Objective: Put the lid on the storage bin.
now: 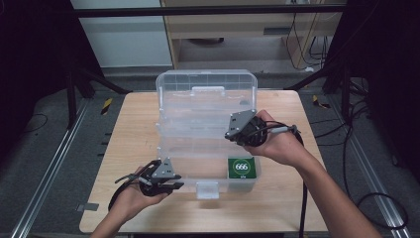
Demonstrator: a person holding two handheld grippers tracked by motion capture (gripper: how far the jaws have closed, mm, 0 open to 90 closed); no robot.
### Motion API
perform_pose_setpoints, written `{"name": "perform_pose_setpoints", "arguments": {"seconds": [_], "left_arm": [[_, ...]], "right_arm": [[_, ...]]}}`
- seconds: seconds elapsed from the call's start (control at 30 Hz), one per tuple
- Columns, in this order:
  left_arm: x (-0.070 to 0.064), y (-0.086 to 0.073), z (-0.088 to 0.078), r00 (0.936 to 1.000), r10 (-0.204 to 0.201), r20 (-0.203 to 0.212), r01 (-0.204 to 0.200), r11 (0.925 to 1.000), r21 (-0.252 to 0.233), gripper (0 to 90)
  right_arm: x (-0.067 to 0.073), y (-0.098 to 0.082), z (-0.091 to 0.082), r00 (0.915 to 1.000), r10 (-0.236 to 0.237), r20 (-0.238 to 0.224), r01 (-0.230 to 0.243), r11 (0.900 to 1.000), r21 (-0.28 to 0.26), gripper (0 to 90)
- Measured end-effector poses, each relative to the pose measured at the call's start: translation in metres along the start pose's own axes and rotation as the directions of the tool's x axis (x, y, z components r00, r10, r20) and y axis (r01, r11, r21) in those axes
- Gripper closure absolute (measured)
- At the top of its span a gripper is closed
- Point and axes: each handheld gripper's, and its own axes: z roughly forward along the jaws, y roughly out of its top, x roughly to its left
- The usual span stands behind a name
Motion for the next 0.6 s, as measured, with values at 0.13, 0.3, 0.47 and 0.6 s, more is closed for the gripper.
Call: {"name": "perform_pose_setpoints", "arguments": {"seconds": [0.13, 0.3, 0.47, 0.6], "left_arm": [[0.0, 0.0, 0.0, 1.0, 0.001, 0.001, -0.001, 1.0, 0.0, 72.0], [0.0, 0.0, 0.0, 1.0, 0.002, 0.002, -0.002, 1.0, -0.002, 72.0], [0.0, 0.0, 0.0, 1.0, -0.001, 0.005, 0.001, 1.0, -0.003, 71.9], [0.0, -0.001, 0.0, 1.0, 0.001, 0.005, -0.001, 1.0, -0.005, 71.9]], "right_arm": [[0.003, -0.001, -0.001, 1.0, -0.005, -0.005, 0.005, 1.0, -0.002, 88.0], [0.008, -0.003, -0.002, 1.0, -0.006, -0.007, 0.006, 1.0, -0.01, 87.8], [0.011, -0.005, -0.003, 1.0, -0.001, -0.009, 0.001, 1.0, -0.018, 87.6], [0.014, -0.006, -0.004, 0.9999, -0.002, -0.011, 0.002, 1.0, -0.022, 87.4]]}}
